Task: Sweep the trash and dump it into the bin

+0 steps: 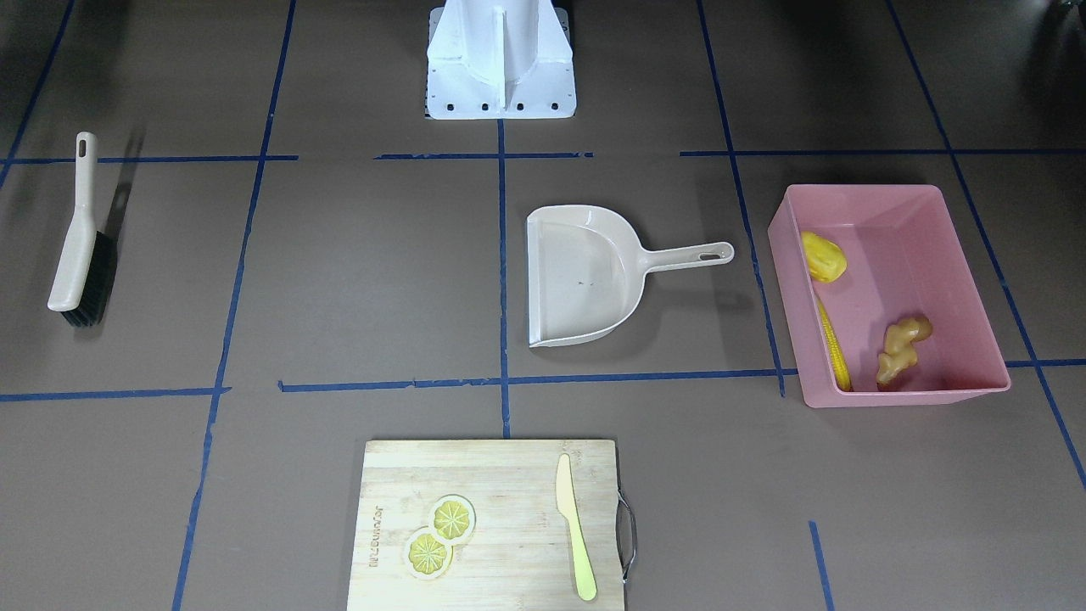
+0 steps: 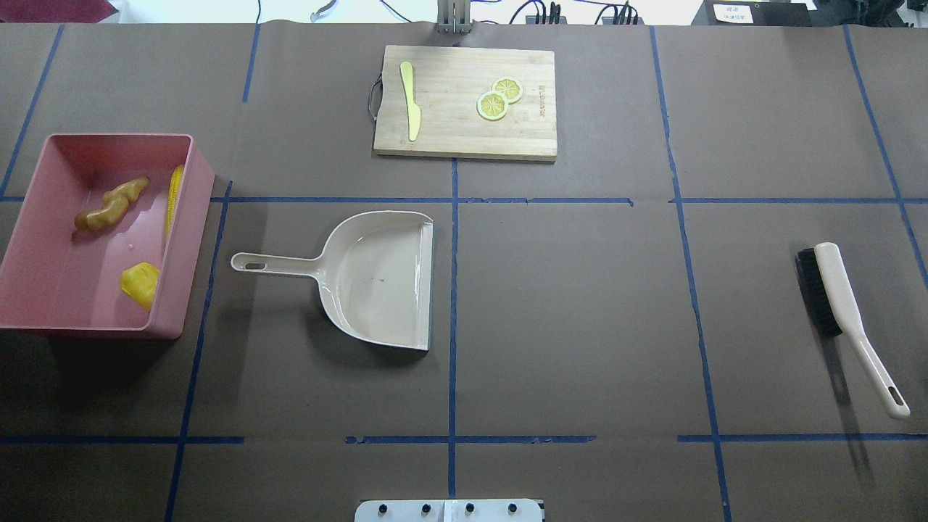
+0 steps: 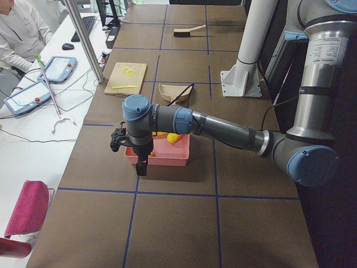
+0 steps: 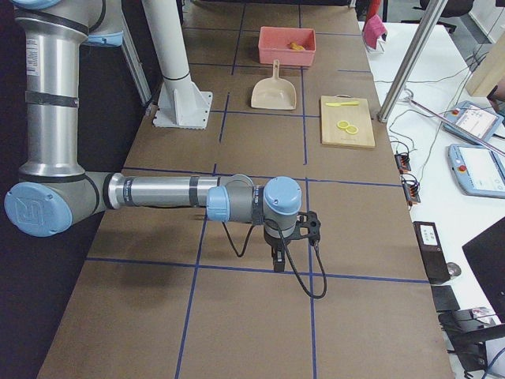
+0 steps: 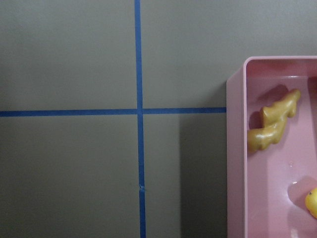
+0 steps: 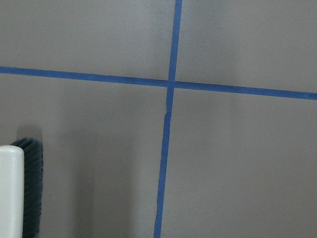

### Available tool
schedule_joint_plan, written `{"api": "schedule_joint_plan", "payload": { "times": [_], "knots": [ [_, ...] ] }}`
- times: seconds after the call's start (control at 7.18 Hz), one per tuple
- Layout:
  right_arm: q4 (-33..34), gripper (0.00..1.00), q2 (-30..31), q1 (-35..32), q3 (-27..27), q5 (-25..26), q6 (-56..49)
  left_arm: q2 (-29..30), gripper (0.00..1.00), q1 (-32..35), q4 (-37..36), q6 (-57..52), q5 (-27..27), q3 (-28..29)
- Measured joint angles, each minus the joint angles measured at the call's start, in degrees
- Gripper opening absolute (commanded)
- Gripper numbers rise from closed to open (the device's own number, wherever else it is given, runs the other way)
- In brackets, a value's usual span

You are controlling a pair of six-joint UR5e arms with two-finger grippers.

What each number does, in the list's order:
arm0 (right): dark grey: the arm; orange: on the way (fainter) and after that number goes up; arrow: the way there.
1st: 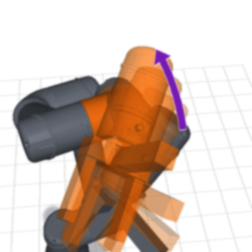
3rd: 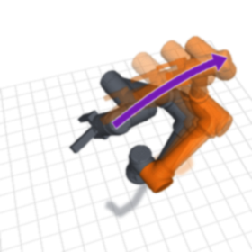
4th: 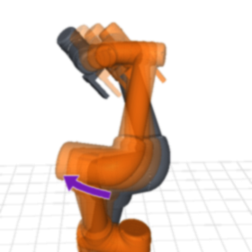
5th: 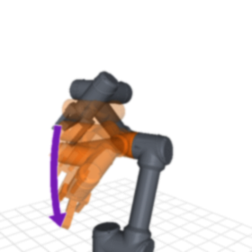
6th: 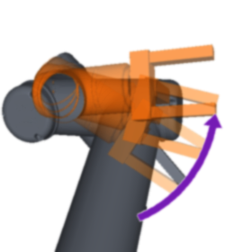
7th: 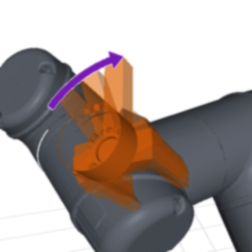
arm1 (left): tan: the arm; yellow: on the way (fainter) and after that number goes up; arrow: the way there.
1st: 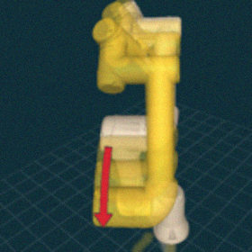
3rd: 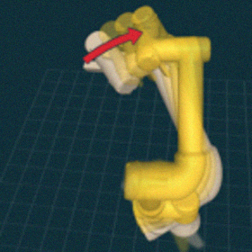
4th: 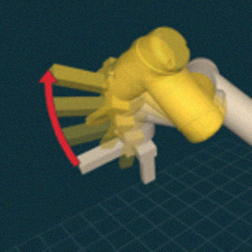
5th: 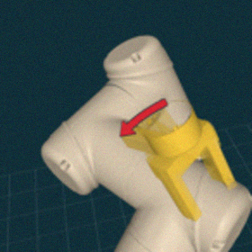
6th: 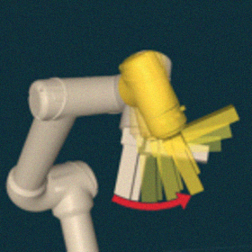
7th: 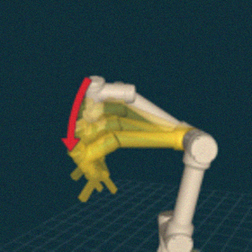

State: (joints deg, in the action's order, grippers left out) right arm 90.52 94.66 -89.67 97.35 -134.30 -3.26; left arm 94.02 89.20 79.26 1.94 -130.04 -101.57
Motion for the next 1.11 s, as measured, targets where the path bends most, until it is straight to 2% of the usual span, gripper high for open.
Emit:
{"api": "schedule_joint_plan", "payload": {
  "times": [0.7, 1.11],
  "knots": [
    [0.5, 1.0, -2.2, -0.1, -2.4, -0.3, -1.0, -0.6, 1.0, -0.1, 0.0, 0.2, 0.6, -2.0],
    [0.3, 1.0, -2.2, -0.1, -2.1, 0.3, -1.0, -1.0, 1.0, -0.2, -1.9, 0.1, -2.4, -2.6]
  ]
}}
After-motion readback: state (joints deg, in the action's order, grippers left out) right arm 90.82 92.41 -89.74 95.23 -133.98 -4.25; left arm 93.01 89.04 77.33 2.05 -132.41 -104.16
